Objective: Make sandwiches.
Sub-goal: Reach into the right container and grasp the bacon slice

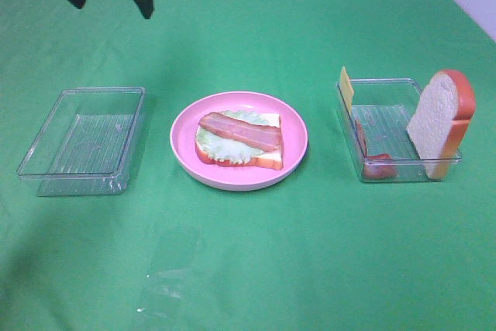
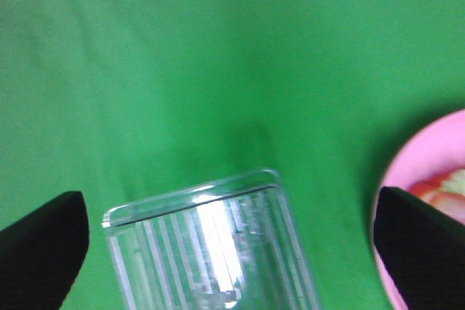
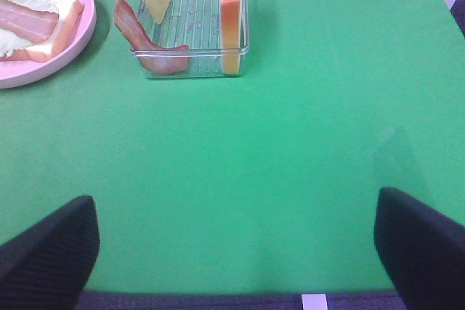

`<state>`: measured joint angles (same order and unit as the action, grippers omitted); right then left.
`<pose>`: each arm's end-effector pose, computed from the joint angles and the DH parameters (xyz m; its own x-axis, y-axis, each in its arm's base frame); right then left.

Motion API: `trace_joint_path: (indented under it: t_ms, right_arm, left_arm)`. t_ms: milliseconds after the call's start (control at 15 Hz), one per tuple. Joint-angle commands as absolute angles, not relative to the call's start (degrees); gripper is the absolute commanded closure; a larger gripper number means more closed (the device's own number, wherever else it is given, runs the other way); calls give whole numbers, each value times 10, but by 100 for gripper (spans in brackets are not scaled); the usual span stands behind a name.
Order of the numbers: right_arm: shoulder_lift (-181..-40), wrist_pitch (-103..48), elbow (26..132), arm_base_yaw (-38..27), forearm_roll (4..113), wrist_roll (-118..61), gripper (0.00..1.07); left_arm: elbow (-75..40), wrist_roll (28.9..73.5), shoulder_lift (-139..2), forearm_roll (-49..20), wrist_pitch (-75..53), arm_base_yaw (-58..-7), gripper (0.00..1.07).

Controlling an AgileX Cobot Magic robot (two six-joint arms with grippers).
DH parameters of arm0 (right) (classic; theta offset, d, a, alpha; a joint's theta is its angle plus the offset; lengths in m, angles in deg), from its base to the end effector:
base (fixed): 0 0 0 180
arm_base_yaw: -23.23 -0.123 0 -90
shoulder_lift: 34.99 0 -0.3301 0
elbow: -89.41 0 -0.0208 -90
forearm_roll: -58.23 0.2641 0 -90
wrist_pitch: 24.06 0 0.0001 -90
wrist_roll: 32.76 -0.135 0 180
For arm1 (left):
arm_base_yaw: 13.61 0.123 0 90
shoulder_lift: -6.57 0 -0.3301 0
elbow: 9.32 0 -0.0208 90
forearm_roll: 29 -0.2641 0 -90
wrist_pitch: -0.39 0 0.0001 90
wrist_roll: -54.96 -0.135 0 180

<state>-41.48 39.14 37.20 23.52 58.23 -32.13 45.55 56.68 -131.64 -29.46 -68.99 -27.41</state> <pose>0.0014 0.0000 0.2439 -0.5285 -0.0083 -0.8489 -0.0007 1.0000 -0.0093 0.5517 -0.1345 0.2742 -0.8692 0.1855 -0.4584 0.2116 0.9773 -0.0058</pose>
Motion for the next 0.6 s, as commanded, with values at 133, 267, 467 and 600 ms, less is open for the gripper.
trace_joint_path:
  t_ms: [133, 267, 467, 600]
  right_arm:
    - [-410, 388, 370, 238, 582, -317, 9]
    - [-410, 388, 370, 238, 582, -317, 9]
    - [-410, 388, 370, 238, 582, -317, 9]
    - [-410, 388, 370, 238, 582, -317, 9]
  left_arm:
    - [452, 563, -1307, -284, -751, -188, 6]
    - [450, 553, -1306, -251, -752, -156, 6]
    - [390, 536, -1264, -259, -752, -144, 7]
    - [348, 537, -1235, -257, -752, -145, 7]
